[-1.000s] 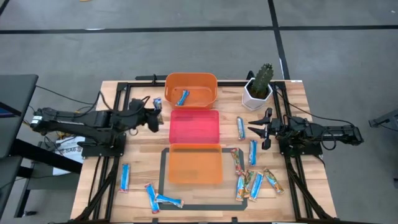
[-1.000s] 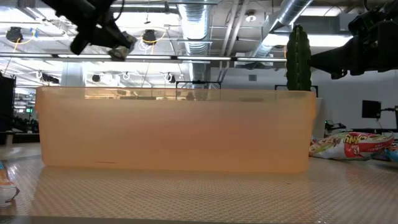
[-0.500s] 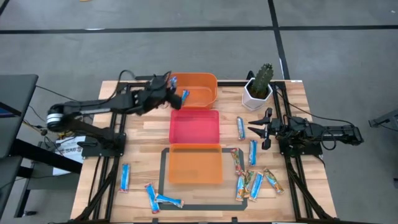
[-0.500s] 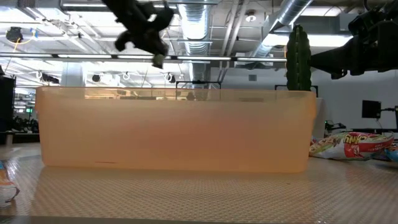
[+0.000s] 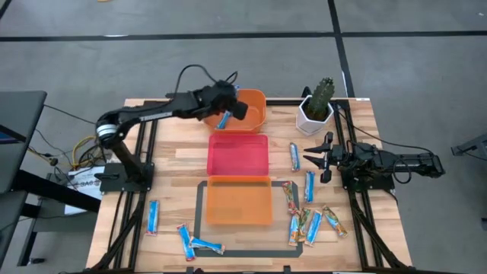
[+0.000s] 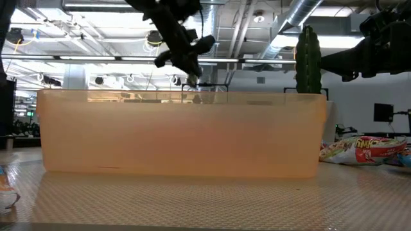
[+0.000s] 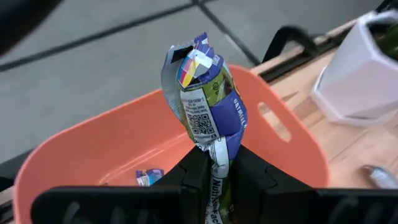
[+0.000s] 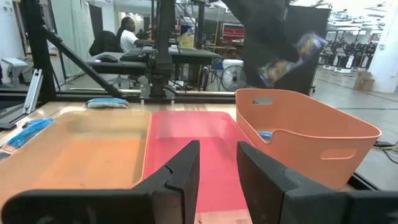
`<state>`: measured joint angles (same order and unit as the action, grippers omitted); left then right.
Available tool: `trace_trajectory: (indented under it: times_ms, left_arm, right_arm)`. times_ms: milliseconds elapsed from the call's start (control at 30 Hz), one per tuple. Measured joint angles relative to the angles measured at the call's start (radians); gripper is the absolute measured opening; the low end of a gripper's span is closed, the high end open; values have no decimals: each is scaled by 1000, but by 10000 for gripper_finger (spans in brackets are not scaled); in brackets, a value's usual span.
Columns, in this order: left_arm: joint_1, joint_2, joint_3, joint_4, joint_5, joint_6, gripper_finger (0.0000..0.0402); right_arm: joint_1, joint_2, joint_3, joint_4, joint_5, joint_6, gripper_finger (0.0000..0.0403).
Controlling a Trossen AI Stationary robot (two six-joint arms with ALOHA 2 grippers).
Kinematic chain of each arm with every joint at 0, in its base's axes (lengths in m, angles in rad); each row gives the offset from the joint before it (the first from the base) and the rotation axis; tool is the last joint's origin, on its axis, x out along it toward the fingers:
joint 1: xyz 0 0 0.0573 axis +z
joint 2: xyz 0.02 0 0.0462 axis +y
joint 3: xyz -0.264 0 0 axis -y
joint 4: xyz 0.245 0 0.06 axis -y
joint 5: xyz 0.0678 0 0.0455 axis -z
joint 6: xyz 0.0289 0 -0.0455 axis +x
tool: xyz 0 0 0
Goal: Pick and place Granola Bars by type
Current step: Put the blue granola bar into the top orange bin
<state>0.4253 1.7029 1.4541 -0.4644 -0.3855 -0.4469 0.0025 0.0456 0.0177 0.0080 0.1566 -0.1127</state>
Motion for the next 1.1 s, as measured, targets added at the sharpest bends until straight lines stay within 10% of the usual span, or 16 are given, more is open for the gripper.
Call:
trace_trajectory:
  times_ms: [1100]
  left_arm:
    - [118, 215, 65, -121, 183, 43, 41]
  right_arm:
    - [0, 0, 0, 0, 0, 0, 102]
